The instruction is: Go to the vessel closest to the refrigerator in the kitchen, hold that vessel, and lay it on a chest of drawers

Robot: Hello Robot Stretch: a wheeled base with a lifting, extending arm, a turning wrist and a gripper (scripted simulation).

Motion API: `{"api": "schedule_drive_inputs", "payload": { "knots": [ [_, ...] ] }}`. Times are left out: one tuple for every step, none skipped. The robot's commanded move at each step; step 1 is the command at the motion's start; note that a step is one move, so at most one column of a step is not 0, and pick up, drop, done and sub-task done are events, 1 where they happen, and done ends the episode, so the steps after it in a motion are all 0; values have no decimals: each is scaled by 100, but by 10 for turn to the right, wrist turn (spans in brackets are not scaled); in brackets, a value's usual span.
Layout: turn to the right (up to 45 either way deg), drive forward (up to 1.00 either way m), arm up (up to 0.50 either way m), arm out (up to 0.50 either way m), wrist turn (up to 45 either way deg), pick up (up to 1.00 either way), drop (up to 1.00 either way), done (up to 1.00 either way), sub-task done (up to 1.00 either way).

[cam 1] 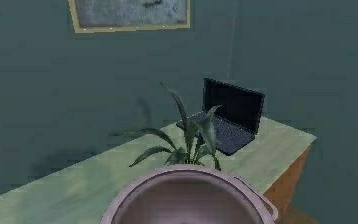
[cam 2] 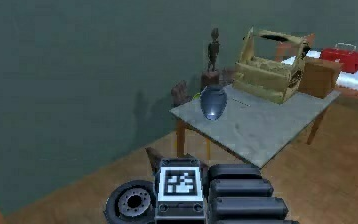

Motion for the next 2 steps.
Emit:
{"api": "schedule_drive_inputs", "payload": {
  "knots": [
    [30,0,0,0,0,0,0,0,0],
    [-450,0,0,0,0,0,0,0,0]
  ]
}}
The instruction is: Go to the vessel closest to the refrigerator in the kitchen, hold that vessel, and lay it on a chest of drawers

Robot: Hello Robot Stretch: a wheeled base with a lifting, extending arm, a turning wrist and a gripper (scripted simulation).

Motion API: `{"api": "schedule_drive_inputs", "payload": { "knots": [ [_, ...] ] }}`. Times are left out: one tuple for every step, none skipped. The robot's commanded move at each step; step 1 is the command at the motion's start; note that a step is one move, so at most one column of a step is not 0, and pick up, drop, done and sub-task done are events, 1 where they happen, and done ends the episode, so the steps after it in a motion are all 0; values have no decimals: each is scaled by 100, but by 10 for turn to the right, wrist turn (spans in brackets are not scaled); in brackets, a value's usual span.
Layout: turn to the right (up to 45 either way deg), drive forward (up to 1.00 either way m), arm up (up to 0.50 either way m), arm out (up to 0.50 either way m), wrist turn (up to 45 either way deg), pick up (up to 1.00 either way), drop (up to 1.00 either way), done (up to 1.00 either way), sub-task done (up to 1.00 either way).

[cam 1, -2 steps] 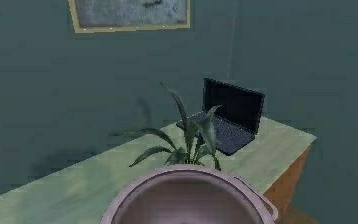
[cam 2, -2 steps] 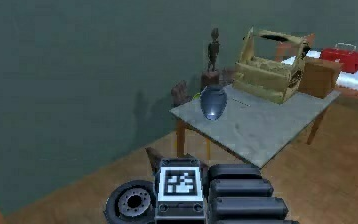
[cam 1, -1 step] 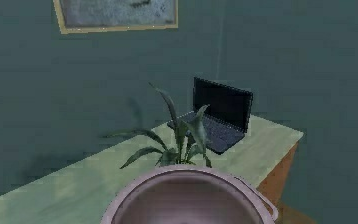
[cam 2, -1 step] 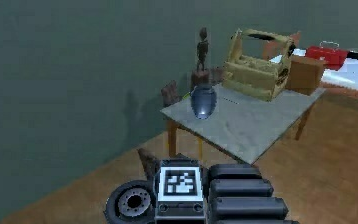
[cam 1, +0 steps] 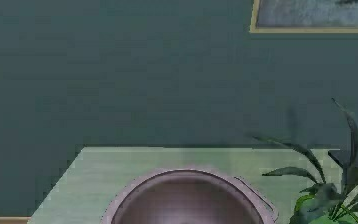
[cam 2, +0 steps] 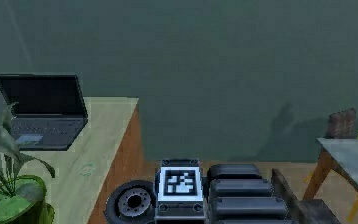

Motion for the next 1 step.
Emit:
{"api": "schedule_drive_inputs", "payload": {
  "knots": [
    [-30,0,0,0,0,0,0,0,0]
  ]
}}
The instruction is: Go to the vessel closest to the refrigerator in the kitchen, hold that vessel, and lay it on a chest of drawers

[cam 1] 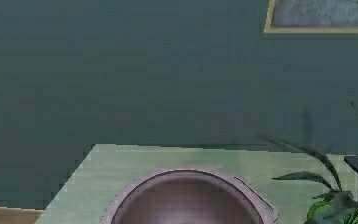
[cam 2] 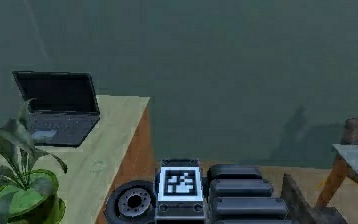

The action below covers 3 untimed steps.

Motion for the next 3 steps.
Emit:
{"api": "schedule_drive_inputs", "payload": {
  "knots": [
    [450,0,0,0,0,0,0,0,0],
    [30,0,0,0,0,0,0,0,0],
    [-450,0,0,0,0,0,0,0,0]
  ]
}}
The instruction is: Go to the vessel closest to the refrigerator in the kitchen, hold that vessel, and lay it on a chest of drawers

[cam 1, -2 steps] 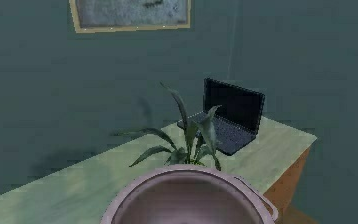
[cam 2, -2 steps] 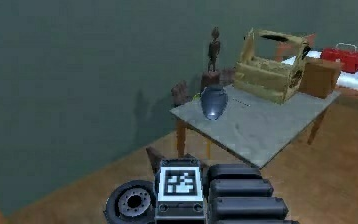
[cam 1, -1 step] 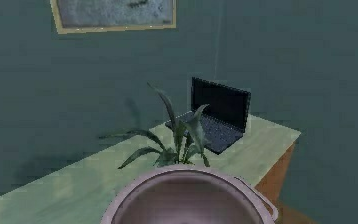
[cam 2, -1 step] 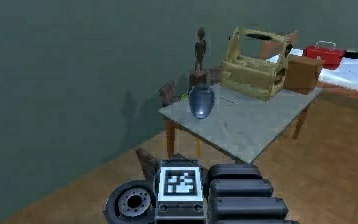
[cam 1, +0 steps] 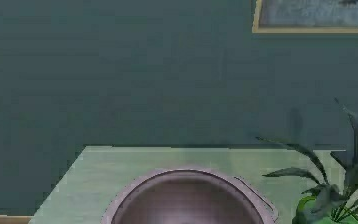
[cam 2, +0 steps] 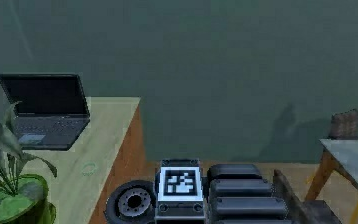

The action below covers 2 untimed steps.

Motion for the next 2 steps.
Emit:
{"api": "schedule_drive_inputs", "payload": {
  "knots": [
    [360,0,0,0,0,0,0,0,0],
    [420,0,0,0,0,0,0,0,0]
  ]
}}
